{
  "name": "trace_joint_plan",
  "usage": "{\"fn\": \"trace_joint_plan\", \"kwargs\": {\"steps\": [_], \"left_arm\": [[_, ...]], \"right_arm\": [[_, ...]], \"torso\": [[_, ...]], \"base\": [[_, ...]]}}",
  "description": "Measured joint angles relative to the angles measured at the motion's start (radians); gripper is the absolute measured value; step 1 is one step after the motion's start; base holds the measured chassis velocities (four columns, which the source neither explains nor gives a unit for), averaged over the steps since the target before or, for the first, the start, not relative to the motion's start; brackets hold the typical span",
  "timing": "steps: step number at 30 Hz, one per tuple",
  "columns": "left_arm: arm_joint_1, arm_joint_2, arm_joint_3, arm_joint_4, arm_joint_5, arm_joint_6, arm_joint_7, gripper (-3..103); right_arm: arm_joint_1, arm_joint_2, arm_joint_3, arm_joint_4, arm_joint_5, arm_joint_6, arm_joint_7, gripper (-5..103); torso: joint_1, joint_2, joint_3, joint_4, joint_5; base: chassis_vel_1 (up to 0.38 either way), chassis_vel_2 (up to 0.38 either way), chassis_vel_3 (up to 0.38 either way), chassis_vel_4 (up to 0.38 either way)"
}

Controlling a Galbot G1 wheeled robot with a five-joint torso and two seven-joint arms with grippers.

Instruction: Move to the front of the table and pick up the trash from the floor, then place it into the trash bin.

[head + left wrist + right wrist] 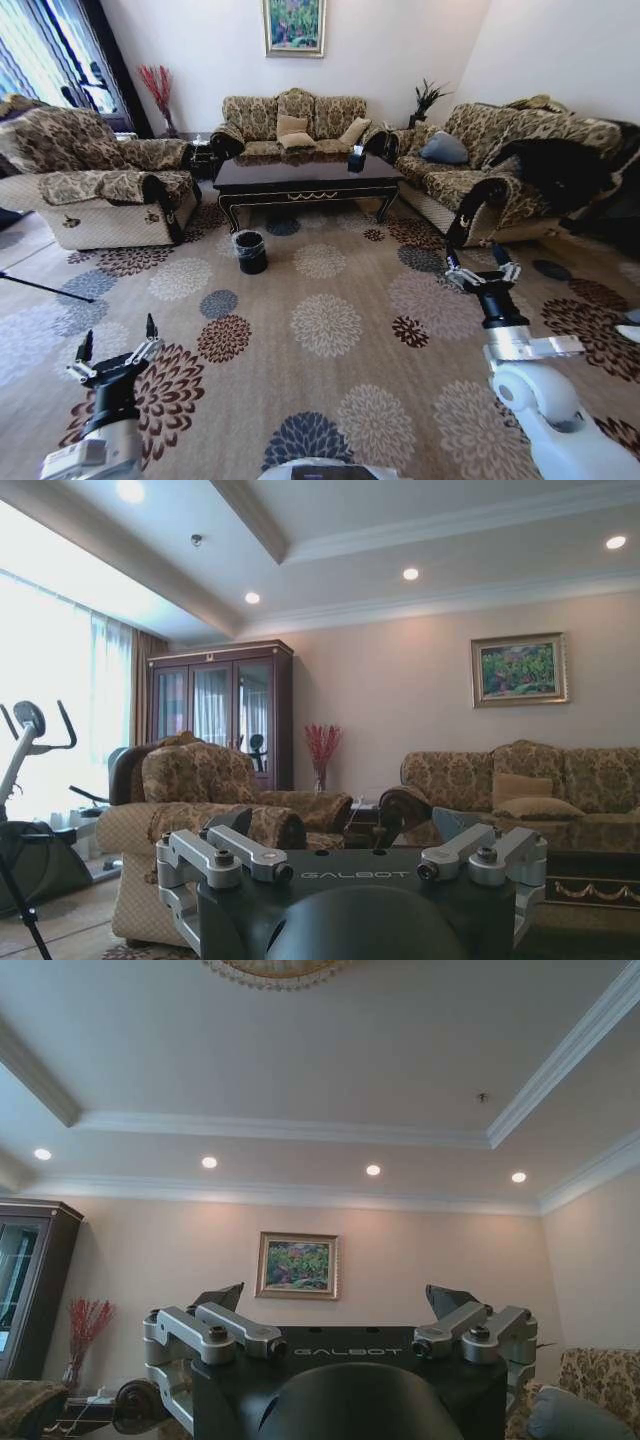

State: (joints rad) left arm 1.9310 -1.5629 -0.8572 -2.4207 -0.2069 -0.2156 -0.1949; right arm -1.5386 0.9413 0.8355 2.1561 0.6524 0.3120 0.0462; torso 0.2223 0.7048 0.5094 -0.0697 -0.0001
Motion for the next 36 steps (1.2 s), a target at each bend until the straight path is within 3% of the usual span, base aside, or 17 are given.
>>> {"fn": "trace_joint_plan", "kwargs": {"steps": [36], "left_arm": [[0.0,0.0,0.0,0.0,0.0,0.0,0.0,100]], "right_arm": [[0.0,0.0,0.0,0.0,0.0,0.0,0.0,100]], "torso": [[0.066,0.158,0.092,0.0,0.0001]], "base": [[0.0,0.0,0.0,0.0]]}}
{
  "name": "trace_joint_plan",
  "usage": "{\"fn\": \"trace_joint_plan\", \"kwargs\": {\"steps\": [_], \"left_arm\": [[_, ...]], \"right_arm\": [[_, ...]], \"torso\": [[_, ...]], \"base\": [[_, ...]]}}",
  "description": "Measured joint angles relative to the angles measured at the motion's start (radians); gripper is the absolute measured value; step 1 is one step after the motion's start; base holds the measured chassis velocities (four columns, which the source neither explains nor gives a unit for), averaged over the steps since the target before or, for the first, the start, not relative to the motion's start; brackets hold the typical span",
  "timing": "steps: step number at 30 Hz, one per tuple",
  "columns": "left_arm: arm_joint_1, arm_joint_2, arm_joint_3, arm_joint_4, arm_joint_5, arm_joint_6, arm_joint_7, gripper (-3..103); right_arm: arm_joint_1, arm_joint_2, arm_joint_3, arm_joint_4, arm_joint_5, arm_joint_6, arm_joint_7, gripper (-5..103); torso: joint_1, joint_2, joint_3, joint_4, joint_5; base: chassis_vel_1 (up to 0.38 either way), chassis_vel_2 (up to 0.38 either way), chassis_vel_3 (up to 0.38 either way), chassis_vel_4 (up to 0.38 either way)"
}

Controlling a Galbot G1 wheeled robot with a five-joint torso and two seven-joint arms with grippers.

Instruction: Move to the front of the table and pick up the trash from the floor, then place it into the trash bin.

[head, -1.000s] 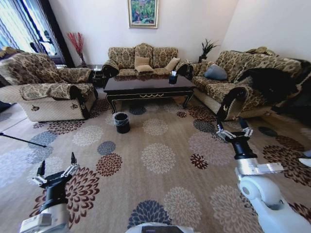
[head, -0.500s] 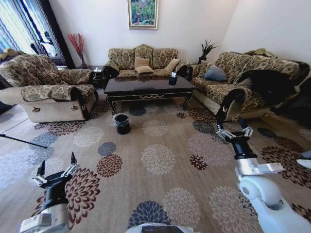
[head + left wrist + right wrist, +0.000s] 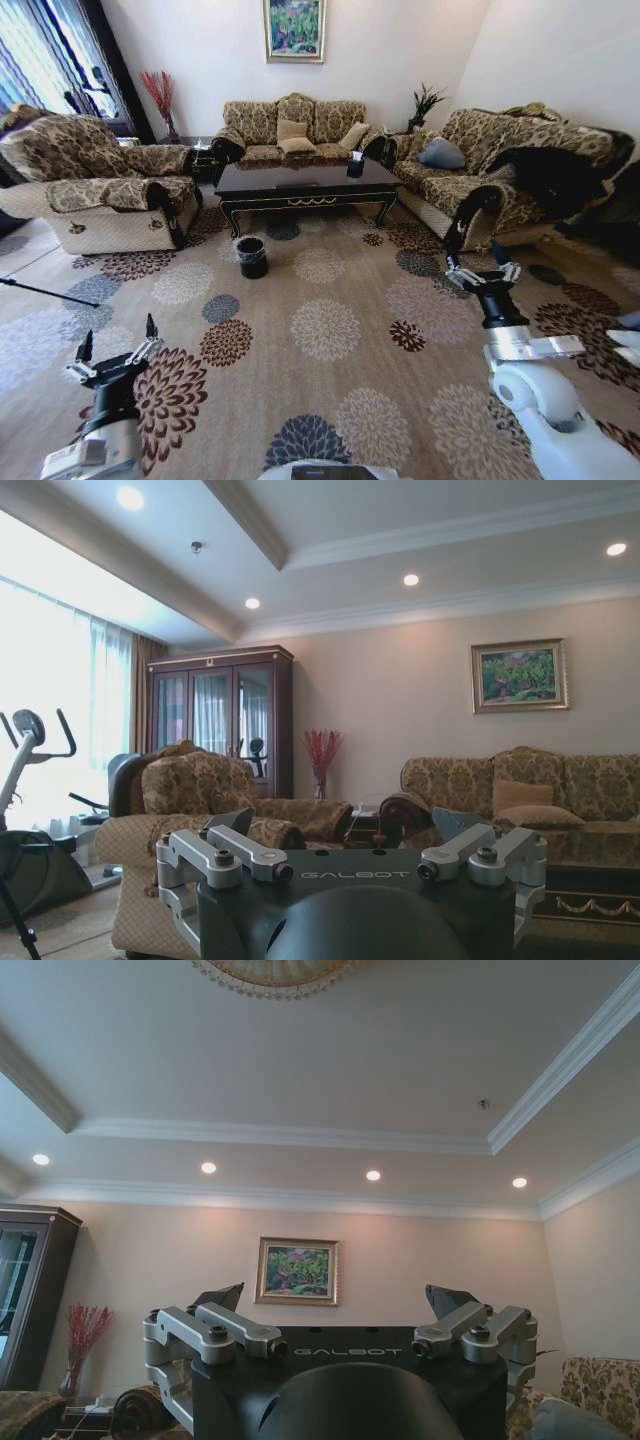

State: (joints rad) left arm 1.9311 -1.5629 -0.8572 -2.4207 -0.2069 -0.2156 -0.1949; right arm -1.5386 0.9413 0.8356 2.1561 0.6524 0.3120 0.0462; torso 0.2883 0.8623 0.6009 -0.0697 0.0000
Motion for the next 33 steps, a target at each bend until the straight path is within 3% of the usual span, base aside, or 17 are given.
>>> {"fn": "trace_joint_plan", "kwargs": {"steps": [33], "left_arm": [[0.0,0.0,0.0,0.0,0.0,0.0,0.0,100]], "right_arm": [[0.0,0.0,0.0,0.0,0.0,0.0,0.0,100]], "torso": [[0.066,0.149,0.083,0.0,0.0]], "base": [[0.0,0.0,0.0,0.0]]}}
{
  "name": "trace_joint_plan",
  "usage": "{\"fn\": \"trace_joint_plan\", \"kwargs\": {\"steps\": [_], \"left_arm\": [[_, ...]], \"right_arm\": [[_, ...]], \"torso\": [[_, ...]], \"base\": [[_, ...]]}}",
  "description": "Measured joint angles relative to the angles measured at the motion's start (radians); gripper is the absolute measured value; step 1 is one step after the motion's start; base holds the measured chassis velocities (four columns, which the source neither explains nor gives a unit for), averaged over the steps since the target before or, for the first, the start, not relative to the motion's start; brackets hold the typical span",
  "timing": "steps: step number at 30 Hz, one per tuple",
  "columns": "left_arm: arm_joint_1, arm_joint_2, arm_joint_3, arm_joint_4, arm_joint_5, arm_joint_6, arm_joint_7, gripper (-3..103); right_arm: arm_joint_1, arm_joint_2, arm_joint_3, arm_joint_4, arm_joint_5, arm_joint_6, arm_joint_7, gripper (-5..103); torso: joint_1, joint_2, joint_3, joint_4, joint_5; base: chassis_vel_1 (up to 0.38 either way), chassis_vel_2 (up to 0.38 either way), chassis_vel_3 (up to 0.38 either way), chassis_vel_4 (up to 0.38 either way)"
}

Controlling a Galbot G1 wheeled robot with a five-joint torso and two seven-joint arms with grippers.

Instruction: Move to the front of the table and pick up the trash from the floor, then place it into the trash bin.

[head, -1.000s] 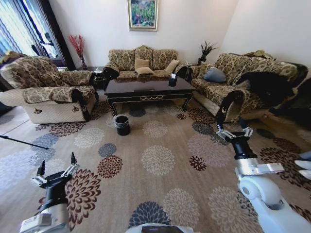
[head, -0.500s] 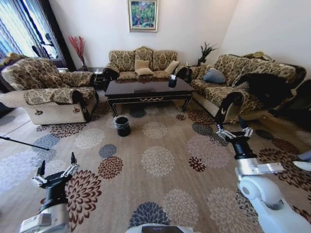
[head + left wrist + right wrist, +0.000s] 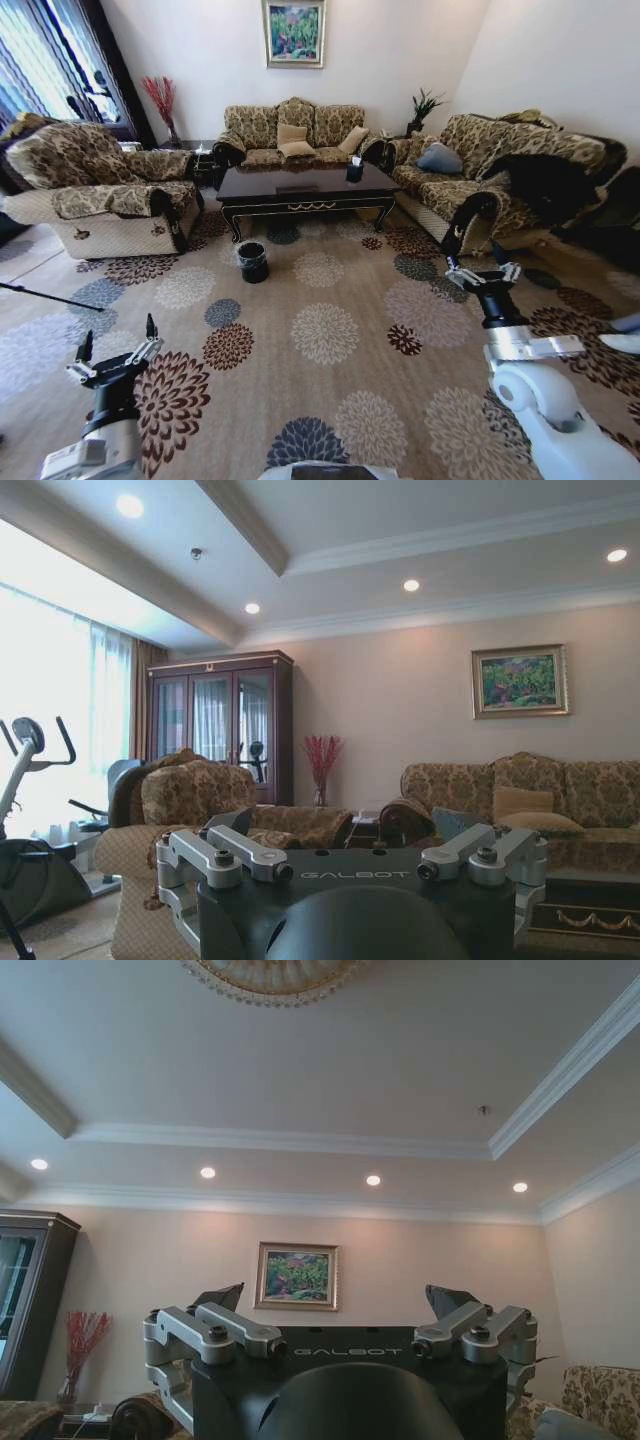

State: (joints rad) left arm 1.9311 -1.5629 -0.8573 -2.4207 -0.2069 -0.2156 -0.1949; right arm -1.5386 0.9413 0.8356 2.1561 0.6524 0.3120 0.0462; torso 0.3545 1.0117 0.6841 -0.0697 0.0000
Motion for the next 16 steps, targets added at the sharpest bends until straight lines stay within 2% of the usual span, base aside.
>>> {"fn": "trace_joint_plan", "kwargs": {"steps": [10,16], "left_arm": [[0.0,0.0,0.0,0.0,0.0,0.0,0.0,100],[0.0,0.0,0.0,0.0,0.0,0.0,0.0,100]], "right_arm": [[0.0,0.0,0.0,0.0,0.0,0.0,0.0,100],[0.0,0.0,0.0,0.0,0.0,0.0,0.0,100]], "torso": [[0.023,0.054,0.031,0.0,0.0],[0.026,0.063,0.036,0.0,0.0]], "base": [[0.0,0.0,0.0,0.0],[0.0,0.0,0.0,0.0]]}}
